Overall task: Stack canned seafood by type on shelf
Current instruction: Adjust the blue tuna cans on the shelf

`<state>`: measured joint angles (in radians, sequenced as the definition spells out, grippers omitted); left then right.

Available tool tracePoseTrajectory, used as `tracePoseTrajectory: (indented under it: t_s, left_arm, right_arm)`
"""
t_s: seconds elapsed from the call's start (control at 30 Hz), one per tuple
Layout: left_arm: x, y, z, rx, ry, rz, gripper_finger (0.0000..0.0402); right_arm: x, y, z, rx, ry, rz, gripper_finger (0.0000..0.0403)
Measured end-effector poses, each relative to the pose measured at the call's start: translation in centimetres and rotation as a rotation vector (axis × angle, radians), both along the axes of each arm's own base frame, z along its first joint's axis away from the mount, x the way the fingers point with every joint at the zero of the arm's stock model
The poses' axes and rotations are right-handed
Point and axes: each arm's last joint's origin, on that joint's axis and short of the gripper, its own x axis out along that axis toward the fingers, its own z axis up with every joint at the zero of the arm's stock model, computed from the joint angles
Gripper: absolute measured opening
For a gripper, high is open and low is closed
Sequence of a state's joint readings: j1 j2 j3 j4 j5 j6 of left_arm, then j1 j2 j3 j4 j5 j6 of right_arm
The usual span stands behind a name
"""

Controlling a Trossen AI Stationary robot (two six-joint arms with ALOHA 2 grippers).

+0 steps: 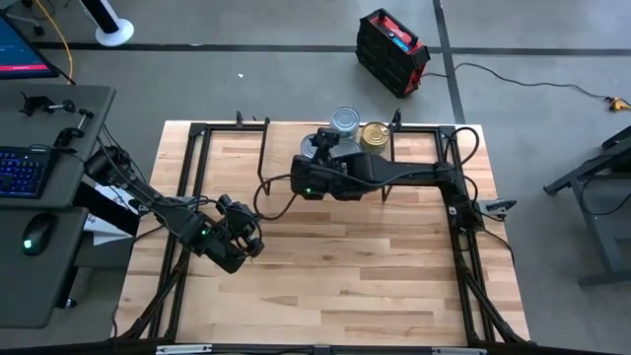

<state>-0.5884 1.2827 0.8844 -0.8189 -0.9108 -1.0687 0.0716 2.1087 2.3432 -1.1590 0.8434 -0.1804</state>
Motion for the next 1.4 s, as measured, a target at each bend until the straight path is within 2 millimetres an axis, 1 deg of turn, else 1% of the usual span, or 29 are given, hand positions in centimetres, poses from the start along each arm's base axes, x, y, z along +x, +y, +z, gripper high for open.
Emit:
tracePoseTrajectory:
  t_s: [0.13, 0.33, 0.43, 0.5, 0.53, 0.6, 0.67, 0.7, 0.77, 0.87, 0.93, 0.97, 1.0, 1.07, 1.13, 1.17, 1.2, 1.3, 1.4]
  left_arm:
    - [0.0, 0.0, 0.0, -0.001, -0.001, 0.002, 0.0]
    - [0.2, 0.3, 0.0, -0.002, -0.002, 0.014, 0.0]
    - [0.2, 0.3, 0.0, -0.004, -0.004, 0.018, 0.0]
    - [0.2, 0.4, 0.0, -0.007, -0.002, 0.02, 0.0]
    - [0.2, 0.4, 0.0, -0.007, -0.002, 0.02, 0.0]
    - [0.2, 0.4, 0.0, -0.009, -0.001, 0.02, 0.0]
    - [0.2, 0.4, 0.0, -0.016, 0.002, 0.017, 0.0]
    - [0.2, 0.3, 0.0, -0.02, 0.004, 0.016, 0.0]
    - [0.3, 0.3, 0.0, -0.025, -0.002, 0.019, 0.0]
    - [0.3, 0.3, 0.0, -0.026, -0.002, 0.02, 0.0]
    - [0.3, 0.3, 0.0, -0.031, -0.007, 0.025, 0.0]
    - [0.3, 0.3, 0.0, -0.031, -0.007, 0.025, 0.0]
    - [0.3, 0.3, 0.0, -0.031, -0.007, 0.026, 0.0]
    - [0.3, 0.3, 0.0, -0.032, -0.008, 0.026, 0.0]
    - [0.3, 0.4, 0.0, -0.031, -0.007, 0.026, 0.0]
    - [0.3, 0.4, 0.0, -0.031, -0.008, 0.027, 0.0]
    - [0.3, 0.4, 0.0, -0.031, -0.008, 0.029, 0.0]
    - [0.4, 0.6, 0.0, -0.032, -0.008, 0.038, 0.0]
    - [0.4, 0.7, 0.0, -0.04, -0.016, 0.053, 0.0]
  right_arm:
    - [-0.4, 0.4, 0.6, -0.047, -0.008, -0.018, 0.0335]
    - [-0.7, -0.4, 0.9, -0.119, -0.118, -0.194, 0.0335]
    - [-1.2, -1.2, 1.1, -0.085, -0.18, -0.261, 0.0335]
    - [-1.8, -2.3, 1.2, -0.004, -0.207, -0.297, 0.0335]
    - [-2.1, -3.1, 1.3, 0.065, -0.232, -0.322, 0.0335]
    - [-3.1, -5.4, 1.7, 0.248, -0.294, -0.397, 0.0335]
    - [-4.4, -7.7, 2.5, 0.448, -0.357, -0.458, 0.0334]
    - [-4.9, -8.8, 2.9, 0.521, -0.383, -0.475, 0.0334]
    - [-5.9, -10.5, 3.7, 0.631, -0.421, -0.478, 0.0334]
    - [-6.8, -11.6, 4.3, 0.706, -0.419, -0.465, 0.0327]
    - [-7.2, -11.8, 4.1, 0.707, -0.369, -0.469, 0.0302]
    - [-7.5, -11.7, 3.9, 0.714, -0.333, -0.476, 0.028]
    - [-7.7, -11.7, 3.7, 0.724, -0.296, -0.477, 0.025]
    - [-7.6, -11.4, 3.3, 0.729, -0.247, -0.465, 0.0172]
    - [-7.2, -10.8, 3.1, 0.72, -0.22, -0.423, 0.0072]
    - [-6.8, -10.4, 3.1, 0.711, -0.218, -0.385, 0.0037]
    - [-6.5, -10.0, 3.2, 0.702, -0.225, -0.345, 0.0022]
    - [-5.5, -8.4, 3.3, 0.68, -0.239, -0.259, 0.0018]
    - [-5.1, -6.6, 3.1, 0.647, -0.205, -0.225, 0.0003]
